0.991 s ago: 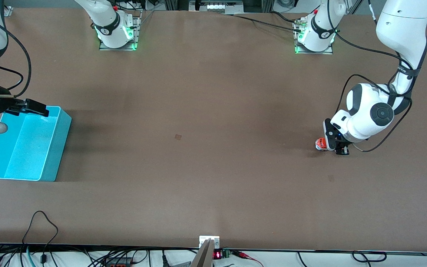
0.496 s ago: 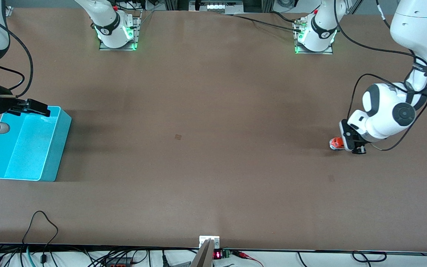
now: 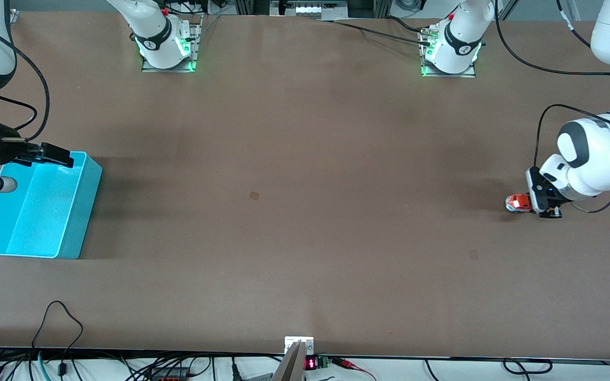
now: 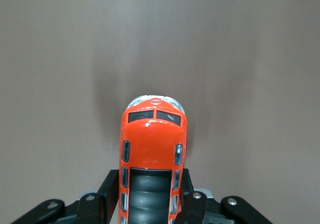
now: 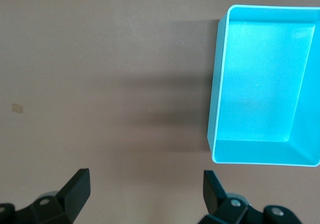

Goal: Wind up bus and store in blue box

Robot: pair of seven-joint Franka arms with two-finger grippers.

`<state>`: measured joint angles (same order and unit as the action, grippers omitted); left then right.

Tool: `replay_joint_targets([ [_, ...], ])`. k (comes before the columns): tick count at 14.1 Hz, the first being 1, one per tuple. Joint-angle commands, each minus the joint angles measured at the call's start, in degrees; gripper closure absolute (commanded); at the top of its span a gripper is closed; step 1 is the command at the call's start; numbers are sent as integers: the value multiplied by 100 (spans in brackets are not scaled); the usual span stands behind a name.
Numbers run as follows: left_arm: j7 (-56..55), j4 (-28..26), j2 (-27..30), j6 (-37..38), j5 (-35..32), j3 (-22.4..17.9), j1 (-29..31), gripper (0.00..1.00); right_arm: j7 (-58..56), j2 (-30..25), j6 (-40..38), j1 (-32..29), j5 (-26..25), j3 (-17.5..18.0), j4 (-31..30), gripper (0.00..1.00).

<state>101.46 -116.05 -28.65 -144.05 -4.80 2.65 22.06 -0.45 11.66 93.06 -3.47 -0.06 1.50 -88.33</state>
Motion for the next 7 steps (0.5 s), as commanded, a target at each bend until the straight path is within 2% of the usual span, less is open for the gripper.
replay_joint_targets([
  [1,461,397,-860,-27,-108,16,325,86,-52,46,-78,5,33,9,79,0],
  [3,524,495,-914,-27,-100,16,334,85,-52,47,-78,5,33,9,79,0],
  [4,524,486,-906,-18,-108,16,352,81,-52,73,-78,5,33,9,71,0],
  [5,524,486,-906,-18,-108,25,369,65,-61,73,-78,-4,33,9,79,0],
  [6,515,486,-888,8,-100,25,378,24,-61,90,-78,-4,33,9,79,0],
  [7,507,495,-853,43,-91,34,387,0,-61,82,-78,5,33,9,79,0],
])
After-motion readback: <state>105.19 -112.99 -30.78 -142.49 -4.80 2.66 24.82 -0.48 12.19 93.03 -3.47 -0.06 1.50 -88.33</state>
